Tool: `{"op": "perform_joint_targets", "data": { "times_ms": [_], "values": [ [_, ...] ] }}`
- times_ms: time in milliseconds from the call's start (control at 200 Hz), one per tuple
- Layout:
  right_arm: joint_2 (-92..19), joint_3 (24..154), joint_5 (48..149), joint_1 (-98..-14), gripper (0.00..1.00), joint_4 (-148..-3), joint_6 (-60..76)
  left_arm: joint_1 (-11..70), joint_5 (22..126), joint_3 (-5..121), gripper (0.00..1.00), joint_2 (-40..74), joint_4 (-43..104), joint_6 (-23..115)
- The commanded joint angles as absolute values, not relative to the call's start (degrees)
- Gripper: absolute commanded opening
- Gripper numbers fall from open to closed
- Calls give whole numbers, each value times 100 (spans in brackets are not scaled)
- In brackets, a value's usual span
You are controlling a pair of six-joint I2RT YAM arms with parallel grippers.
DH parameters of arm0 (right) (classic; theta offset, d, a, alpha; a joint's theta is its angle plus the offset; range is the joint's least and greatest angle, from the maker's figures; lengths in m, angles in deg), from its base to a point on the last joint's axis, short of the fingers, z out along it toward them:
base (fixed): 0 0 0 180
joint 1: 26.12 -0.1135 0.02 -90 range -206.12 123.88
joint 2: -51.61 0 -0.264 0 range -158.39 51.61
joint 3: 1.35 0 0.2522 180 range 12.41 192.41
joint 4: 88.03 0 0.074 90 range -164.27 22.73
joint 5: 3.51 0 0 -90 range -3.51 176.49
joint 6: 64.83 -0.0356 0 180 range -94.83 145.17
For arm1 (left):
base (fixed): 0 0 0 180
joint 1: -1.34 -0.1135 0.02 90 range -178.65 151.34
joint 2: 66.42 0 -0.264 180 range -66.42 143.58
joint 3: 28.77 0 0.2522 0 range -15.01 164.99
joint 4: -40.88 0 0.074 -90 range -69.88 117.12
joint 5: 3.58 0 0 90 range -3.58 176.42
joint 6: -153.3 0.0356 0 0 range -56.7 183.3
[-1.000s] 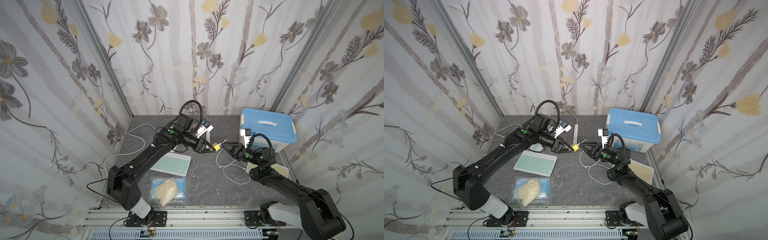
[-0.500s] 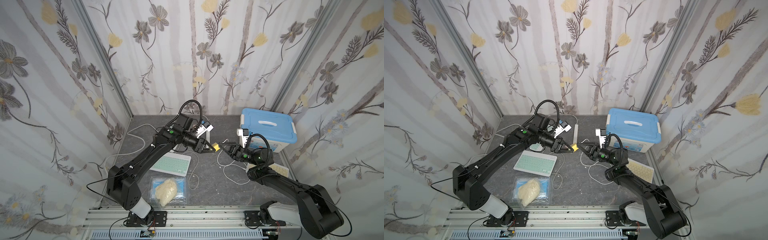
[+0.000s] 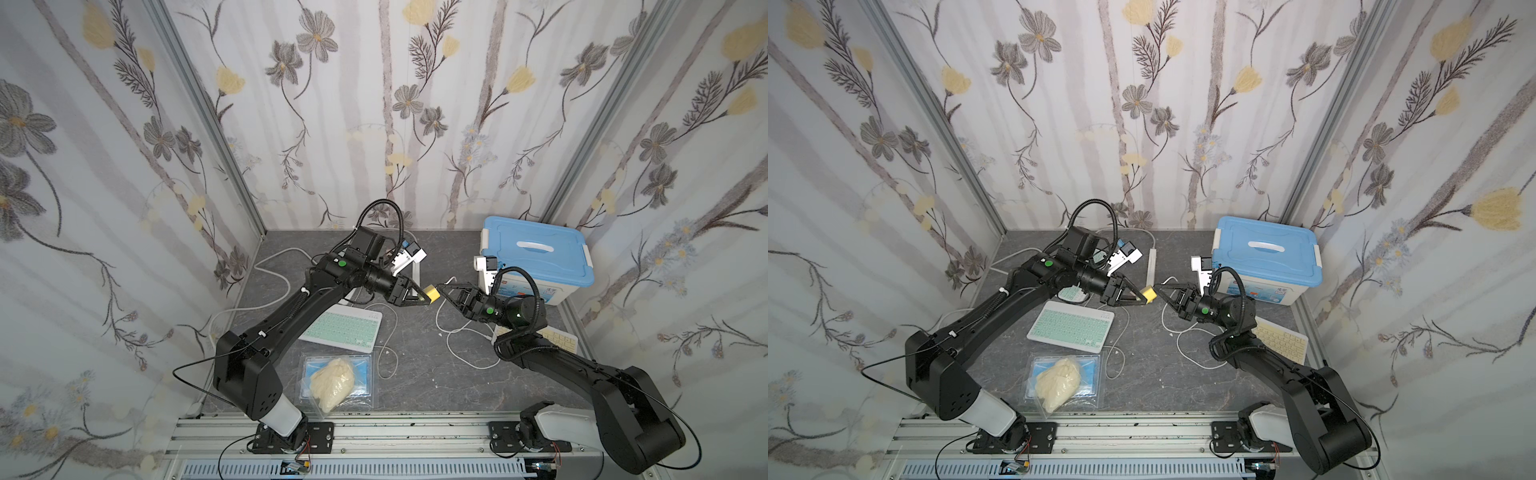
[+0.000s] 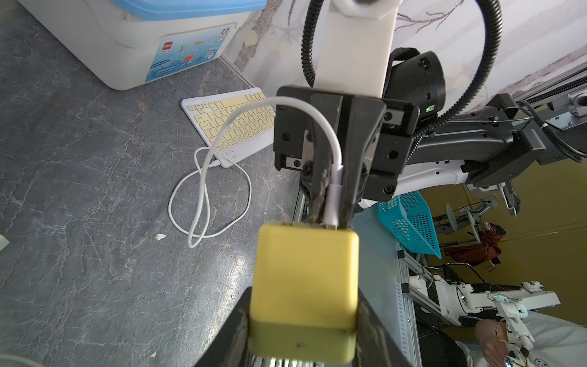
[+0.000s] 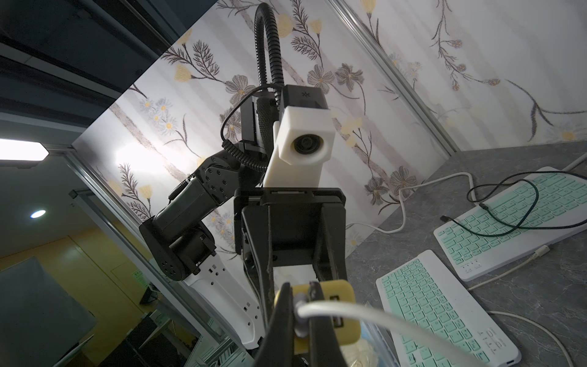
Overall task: Unplug the wireless keyboard
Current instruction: Remove the power cord from the plug.
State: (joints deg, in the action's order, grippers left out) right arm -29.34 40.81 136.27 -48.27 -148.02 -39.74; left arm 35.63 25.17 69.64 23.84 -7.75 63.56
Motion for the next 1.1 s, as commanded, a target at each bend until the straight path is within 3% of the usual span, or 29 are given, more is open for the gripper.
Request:
{"op": "perform_joint_targets", "data": {
  "times_ms": [0, 240, 485, 1094],
  "values": [
    [-2939, 4192, 13713, -4844, 0, -14704, -3838, 3564, 2402, 7007, 0, 2359, -781, 6557],
    [-2918, 4647, 14437, -4836, 0, -13713, -3185, 3567, 2410, 7047, 0, 2332, -973, 6850],
    [-2621, 4828, 14451, -4770, 0, -12907, -2493, 3563, 2412, 6950, 0, 2191, -896, 6955],
    [-2687, 5056, 14399, -4422, 0, -12814, -2590, 3552, 2855, 6401, 0, 1889, -142, 6506]
  ]
}}
